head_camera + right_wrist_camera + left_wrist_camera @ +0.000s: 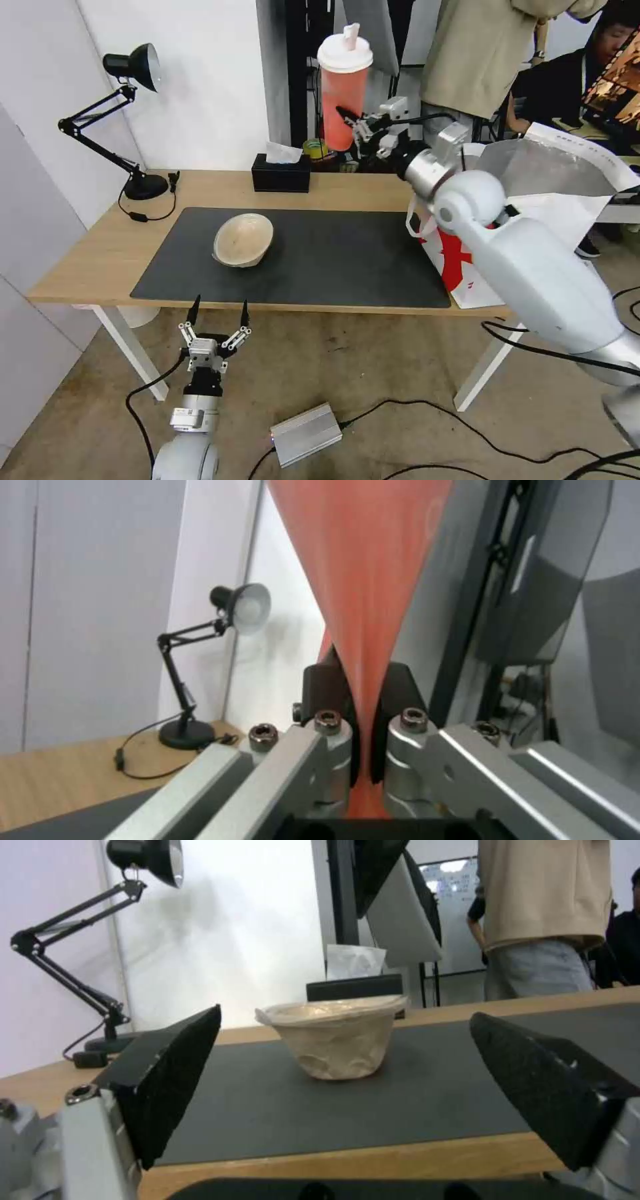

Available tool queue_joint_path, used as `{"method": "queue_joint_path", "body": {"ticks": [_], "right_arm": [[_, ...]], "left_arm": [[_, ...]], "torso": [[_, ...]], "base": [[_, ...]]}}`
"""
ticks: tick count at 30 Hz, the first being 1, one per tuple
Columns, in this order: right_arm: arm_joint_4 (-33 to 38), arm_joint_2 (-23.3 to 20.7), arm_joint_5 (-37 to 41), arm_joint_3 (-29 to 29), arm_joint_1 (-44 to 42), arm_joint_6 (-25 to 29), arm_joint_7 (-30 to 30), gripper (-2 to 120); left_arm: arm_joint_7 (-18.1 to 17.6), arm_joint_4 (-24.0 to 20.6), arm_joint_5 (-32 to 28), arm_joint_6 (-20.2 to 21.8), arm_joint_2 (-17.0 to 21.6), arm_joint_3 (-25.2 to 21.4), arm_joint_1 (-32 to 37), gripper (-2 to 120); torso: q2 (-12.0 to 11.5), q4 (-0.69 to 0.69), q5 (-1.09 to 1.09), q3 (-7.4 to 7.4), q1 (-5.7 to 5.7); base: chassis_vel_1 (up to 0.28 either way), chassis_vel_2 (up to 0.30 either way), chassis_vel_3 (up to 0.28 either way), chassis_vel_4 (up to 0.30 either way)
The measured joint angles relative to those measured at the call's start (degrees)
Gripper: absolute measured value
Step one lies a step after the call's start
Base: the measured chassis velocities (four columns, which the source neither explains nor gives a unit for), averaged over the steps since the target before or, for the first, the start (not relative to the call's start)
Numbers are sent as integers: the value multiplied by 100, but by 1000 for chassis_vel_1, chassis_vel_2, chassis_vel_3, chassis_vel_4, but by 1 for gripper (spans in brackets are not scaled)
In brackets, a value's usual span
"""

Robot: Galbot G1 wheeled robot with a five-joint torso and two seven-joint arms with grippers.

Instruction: Pick up the trash from the table and place it into the takeout bag.

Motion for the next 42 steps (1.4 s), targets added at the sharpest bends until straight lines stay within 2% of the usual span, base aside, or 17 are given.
{"method": "queue_joint_path", "body": {"ticks": [10, 21, 29, 40, 42], "right_arm": [[408, -632, 192, 449, -181, 18, -60, 1], [1167, -1445, 245, 1489, -1029, 72, -228, 1], [1492, -2094, -23, 2029, -1581, 268, -443, 1], [1541, -2509, -478, 2702, -2337, 460, -683, 1], [1501, -2613, -627, 2966, -2554, 496, -787, 1]], "left_arm": [[2, 56, 68, 0, 22, 68, -5, 100], [14, -158, 163, 5, 26, 195, 45, 100], [28, -268, 200, 7, 45, 264, 94, 100], [40, -287, 232, -4, 50, 350, 120, 100], [52, -284, 232, -16, 51, 379, 115, 100]], "torso": [[0, 0, 0, 0, 0], [0, -1, 1, 0, 0], [0, -1, 0, -1, 0], [0, 0, 0, 0, 0], [0, 0, -1, 0, 0]], "base": [[0, 0, 0, 0], [0, 0, 0, 0], [0, 0, 0, 0], [0, 0, 0, 0], [0, 0, 0, 0]]}}
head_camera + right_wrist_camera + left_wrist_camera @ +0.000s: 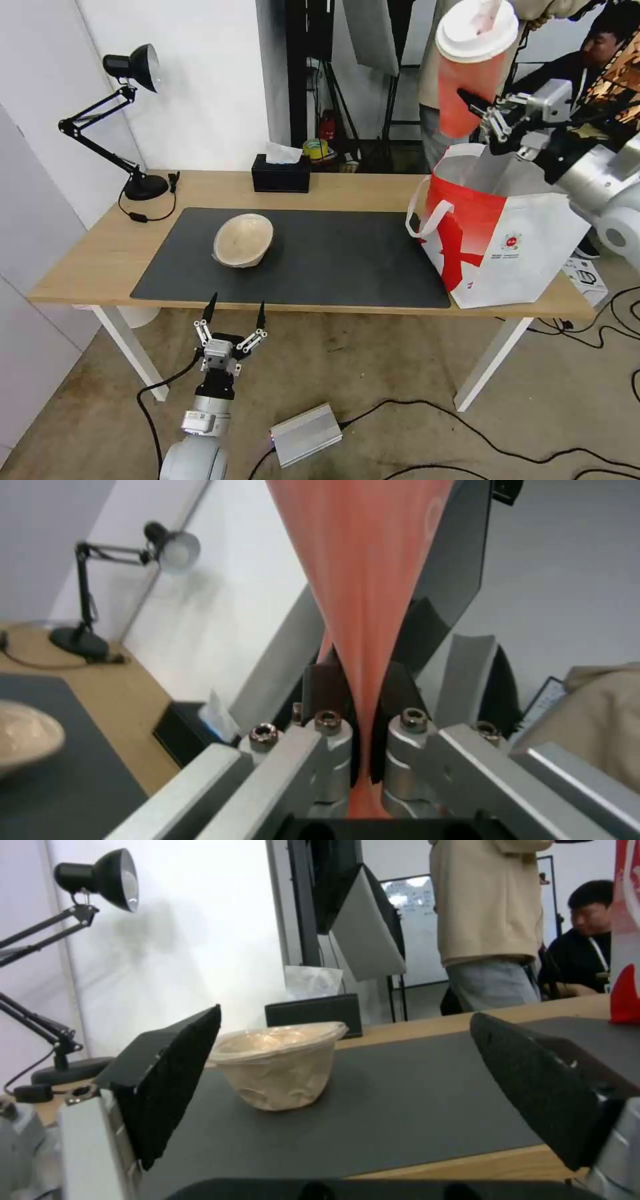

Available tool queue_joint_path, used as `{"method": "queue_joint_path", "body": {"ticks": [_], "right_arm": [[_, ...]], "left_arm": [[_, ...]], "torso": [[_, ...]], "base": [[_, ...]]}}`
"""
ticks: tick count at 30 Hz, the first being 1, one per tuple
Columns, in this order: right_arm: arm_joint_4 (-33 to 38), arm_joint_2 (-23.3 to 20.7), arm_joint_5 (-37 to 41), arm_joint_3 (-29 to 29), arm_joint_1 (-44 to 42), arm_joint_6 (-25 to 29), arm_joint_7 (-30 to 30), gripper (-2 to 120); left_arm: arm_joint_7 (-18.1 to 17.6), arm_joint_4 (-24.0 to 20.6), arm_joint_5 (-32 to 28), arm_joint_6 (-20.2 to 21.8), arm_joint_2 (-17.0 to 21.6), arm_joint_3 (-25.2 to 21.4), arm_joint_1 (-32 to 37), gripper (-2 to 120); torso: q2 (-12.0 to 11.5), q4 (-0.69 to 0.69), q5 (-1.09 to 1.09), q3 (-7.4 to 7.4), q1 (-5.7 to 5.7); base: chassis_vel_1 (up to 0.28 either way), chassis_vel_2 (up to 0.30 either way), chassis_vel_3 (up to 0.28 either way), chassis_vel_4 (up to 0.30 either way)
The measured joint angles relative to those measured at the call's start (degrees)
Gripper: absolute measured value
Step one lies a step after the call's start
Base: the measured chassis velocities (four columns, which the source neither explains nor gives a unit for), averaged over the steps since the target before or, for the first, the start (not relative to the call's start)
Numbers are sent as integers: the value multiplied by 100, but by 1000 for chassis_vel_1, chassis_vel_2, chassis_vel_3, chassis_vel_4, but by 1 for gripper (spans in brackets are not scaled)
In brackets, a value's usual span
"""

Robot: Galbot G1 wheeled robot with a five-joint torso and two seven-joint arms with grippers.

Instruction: Pick up the trash from the table and place it into the takeout bag.

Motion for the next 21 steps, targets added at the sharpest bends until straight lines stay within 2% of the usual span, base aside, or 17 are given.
{"method": "queue_joint_path", "body": {"ticks": [6, 11, 21], "right_arm": [[-102, -158, -226, 671, -616, 86, -196, 1], [-203, -236, -372, 1007, -938, 123, -262, 1], [-497, -348, -821, 1327, -1223, 296, -475, 1]], "left_arm": [[98, 29, -29, -41, 8, 54, -29, 100], [114, 59, -40, -78, 13, 77, -34, 100], [117, 49, -94, -88, 62, 85, -62, 100]], "torso": [[0, -1, 1, 0, 0], [0, 0, 1, 0, 0], [0, 0, 1, 0, 0]], "base": [[0, 0, 0, 0], [0, 0, 0, 0], [0, 0, 0, 0]]}}
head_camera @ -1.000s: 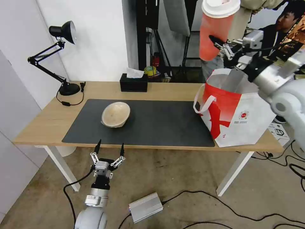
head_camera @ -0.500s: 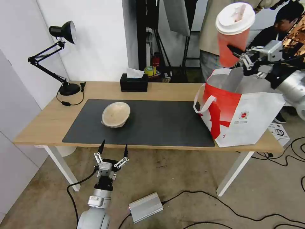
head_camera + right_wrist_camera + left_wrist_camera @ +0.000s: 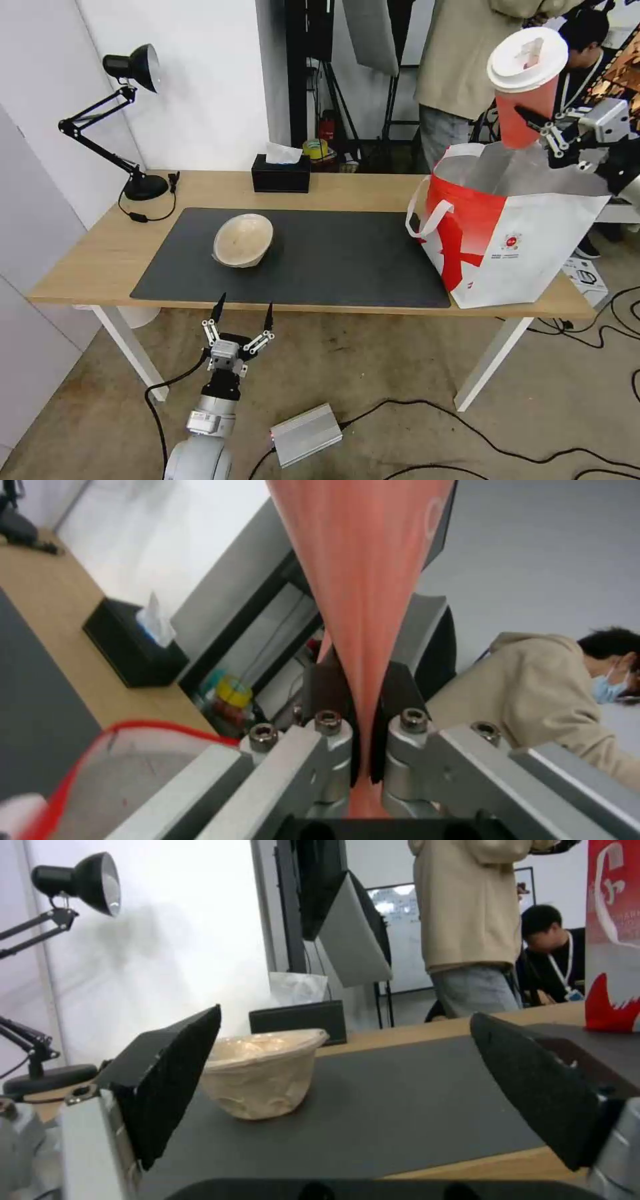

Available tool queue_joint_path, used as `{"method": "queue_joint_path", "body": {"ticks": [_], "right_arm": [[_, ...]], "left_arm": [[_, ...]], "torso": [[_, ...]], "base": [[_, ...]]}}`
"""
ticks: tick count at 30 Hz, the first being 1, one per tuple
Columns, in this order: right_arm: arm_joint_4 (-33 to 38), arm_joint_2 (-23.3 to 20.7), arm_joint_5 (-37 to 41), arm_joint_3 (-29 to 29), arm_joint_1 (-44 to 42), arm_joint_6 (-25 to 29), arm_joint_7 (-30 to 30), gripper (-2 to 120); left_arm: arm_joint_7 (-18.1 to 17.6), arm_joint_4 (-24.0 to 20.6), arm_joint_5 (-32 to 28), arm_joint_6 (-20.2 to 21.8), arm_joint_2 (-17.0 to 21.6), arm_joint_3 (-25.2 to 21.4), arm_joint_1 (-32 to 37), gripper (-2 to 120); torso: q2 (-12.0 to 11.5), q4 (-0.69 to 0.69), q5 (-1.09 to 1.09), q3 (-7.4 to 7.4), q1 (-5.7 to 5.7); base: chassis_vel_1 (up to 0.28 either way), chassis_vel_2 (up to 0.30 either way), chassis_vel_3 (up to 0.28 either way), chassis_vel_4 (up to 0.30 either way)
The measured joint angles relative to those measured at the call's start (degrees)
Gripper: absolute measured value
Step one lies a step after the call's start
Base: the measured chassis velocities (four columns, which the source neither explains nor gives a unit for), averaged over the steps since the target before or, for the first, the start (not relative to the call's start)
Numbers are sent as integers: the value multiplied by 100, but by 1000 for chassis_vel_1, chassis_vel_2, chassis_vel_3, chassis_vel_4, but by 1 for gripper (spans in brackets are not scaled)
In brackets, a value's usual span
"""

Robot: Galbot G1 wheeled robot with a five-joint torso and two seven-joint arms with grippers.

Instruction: Pick up the trash from the table and place it into the takeout bag.

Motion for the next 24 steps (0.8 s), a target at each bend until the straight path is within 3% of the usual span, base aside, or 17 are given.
{"method": "queue_joint_path", "body": {"ticks": [24], "right_arm": [[-727, -461, -815, -130, 198, 128, -473, 1]], "left_arm": [[8, -224, -112, -16, 153, -95, 163, 100]], "torso": [[-1, 0, -1, 0, 0]], "base": [[0, 0, 0, 0]]}}
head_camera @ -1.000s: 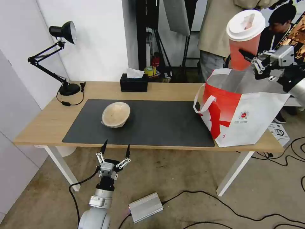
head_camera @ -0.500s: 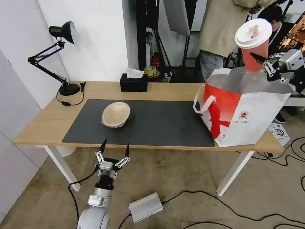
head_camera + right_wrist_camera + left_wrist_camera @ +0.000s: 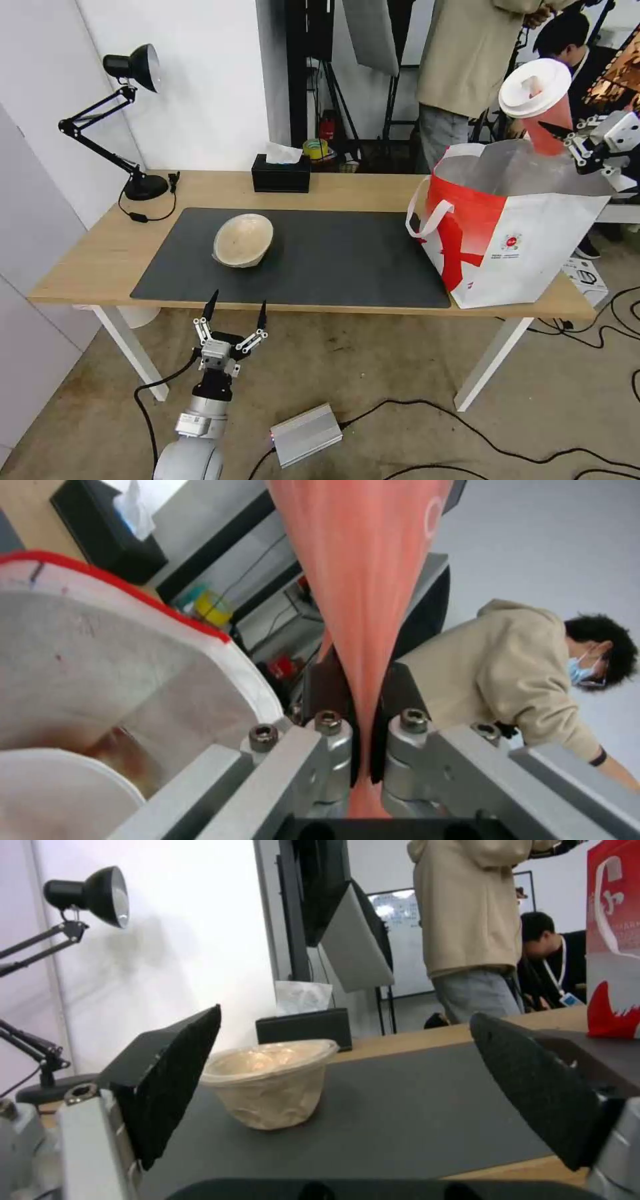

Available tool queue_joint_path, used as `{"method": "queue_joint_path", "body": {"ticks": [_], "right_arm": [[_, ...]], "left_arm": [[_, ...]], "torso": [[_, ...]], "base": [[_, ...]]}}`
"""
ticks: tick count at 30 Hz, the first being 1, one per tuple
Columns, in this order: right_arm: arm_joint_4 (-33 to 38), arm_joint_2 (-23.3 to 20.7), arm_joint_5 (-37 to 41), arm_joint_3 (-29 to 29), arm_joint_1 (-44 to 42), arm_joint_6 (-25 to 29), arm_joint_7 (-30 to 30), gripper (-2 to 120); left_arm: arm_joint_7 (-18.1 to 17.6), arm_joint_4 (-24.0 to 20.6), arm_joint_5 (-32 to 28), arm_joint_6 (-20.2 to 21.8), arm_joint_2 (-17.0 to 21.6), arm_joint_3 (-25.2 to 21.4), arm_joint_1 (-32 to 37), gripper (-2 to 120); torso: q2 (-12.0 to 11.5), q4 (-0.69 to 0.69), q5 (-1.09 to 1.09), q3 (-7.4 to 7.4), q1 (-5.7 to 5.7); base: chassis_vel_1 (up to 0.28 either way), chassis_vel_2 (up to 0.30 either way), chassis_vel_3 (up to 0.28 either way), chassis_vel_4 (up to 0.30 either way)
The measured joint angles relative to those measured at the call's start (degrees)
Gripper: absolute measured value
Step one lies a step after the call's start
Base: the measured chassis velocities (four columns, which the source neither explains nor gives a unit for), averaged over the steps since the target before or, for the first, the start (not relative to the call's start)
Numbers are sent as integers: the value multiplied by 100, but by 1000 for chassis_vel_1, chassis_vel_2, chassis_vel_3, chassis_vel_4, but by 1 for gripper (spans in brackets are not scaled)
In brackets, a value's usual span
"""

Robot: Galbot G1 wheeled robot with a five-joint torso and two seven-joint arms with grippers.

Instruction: Pick up the trash from the table and place it into the takeout bag.

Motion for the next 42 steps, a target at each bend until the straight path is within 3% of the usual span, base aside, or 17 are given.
{"method": "queue_joint_path", "body": {"ticks": [13, 30, 42], "right_arm": [[-279, -49, -248, -359, 277, 13, -29, 1], [-628, 115, -618, -1269, 890, 13, -63, 1], [-910, 325, -888, -1526, 1101, 18, -104, 1]], "left_arm": [[4, -27, -19, -62, -29, -13, 24, 100], [6, -45, -36, -93, -58, -29, 31, 100], [7, -58, -70, -94, -54, -55, 37, 100]], "torso": [[0, 0, 0, 0, 0], [0, 0, 0, 0, 0], [1, 0, 0, 0, 0]], "base": [[0, 0, 0, 0], [0, 0, 0, 0], [0, 0, 0, 0]]}}
